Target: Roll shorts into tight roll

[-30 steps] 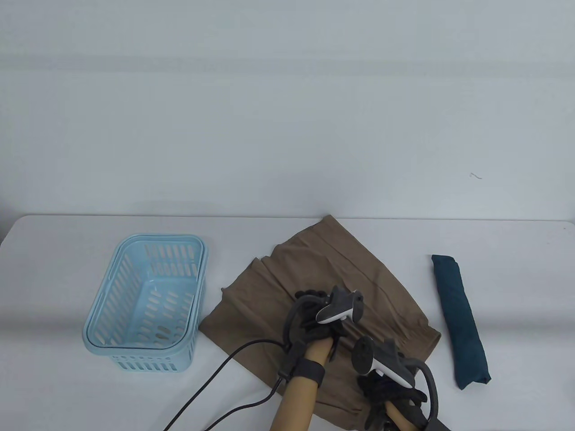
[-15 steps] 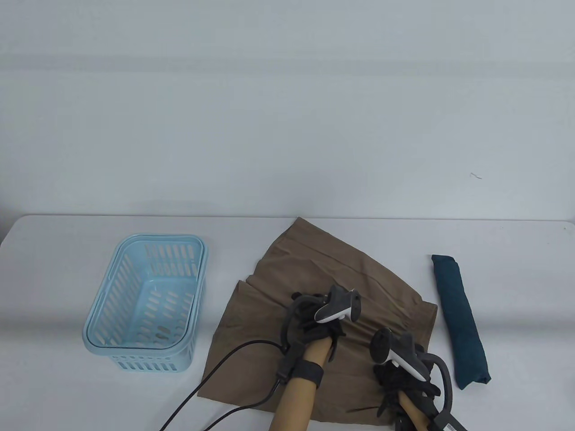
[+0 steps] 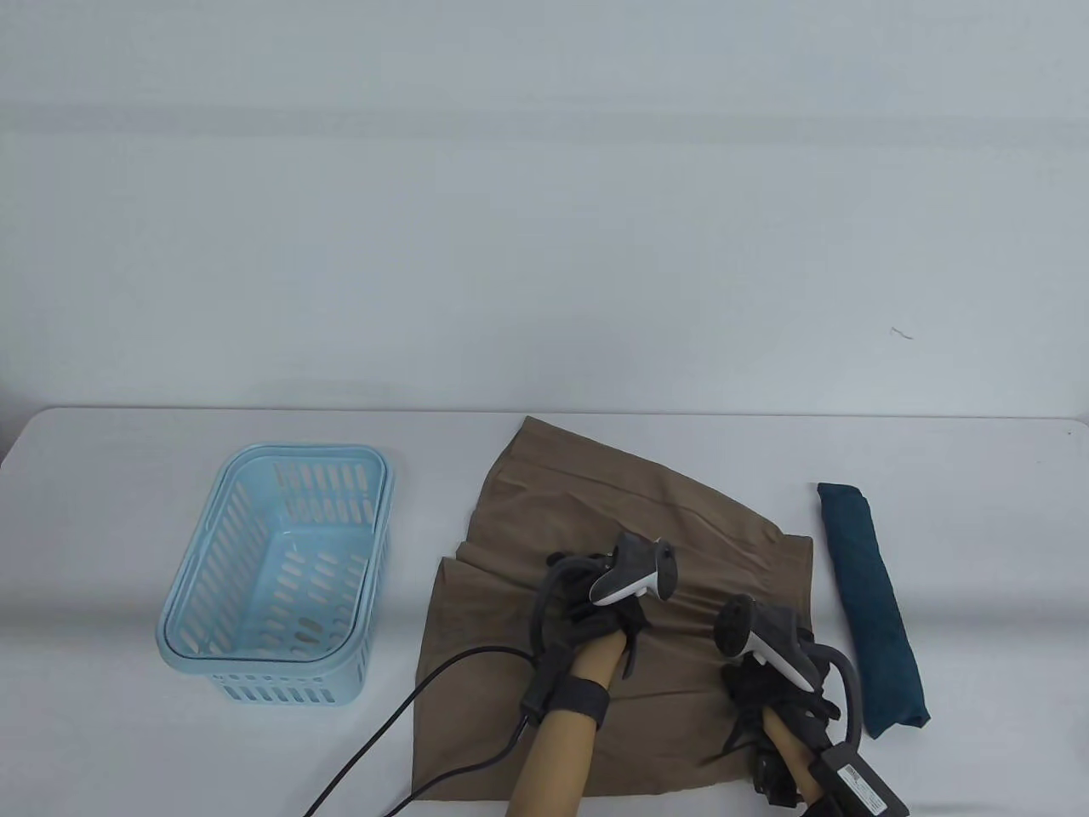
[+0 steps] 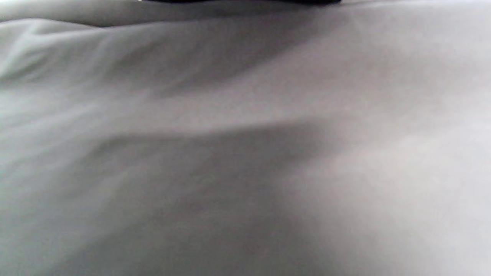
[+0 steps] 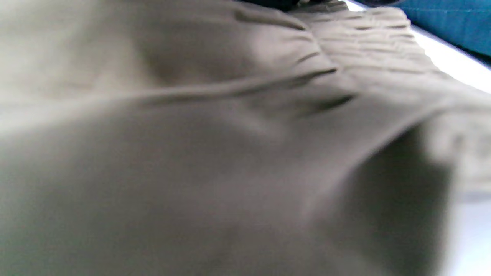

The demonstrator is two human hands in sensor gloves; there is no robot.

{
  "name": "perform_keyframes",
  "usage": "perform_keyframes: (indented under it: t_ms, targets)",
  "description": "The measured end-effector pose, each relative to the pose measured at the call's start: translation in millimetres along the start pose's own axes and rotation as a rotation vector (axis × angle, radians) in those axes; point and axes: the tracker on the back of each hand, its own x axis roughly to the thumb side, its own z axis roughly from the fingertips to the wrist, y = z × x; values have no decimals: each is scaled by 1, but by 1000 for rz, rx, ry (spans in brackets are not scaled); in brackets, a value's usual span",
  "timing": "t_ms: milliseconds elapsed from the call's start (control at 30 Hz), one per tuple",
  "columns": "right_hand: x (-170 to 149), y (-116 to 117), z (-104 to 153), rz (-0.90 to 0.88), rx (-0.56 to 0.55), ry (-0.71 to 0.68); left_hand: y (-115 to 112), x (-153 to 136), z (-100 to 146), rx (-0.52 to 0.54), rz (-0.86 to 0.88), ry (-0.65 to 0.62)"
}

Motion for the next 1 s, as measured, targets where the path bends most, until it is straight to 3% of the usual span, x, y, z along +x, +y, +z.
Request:
perform_keyframes:
  t_ms: [500, 1000]
  targets:
    - [4, -23, -39, -82, 11, -26, 11, -16, -24, -8, 29, 45]
    - [9, -20, -39, -11, -13, -28, 18, -17, -25, -87, 13, 37]
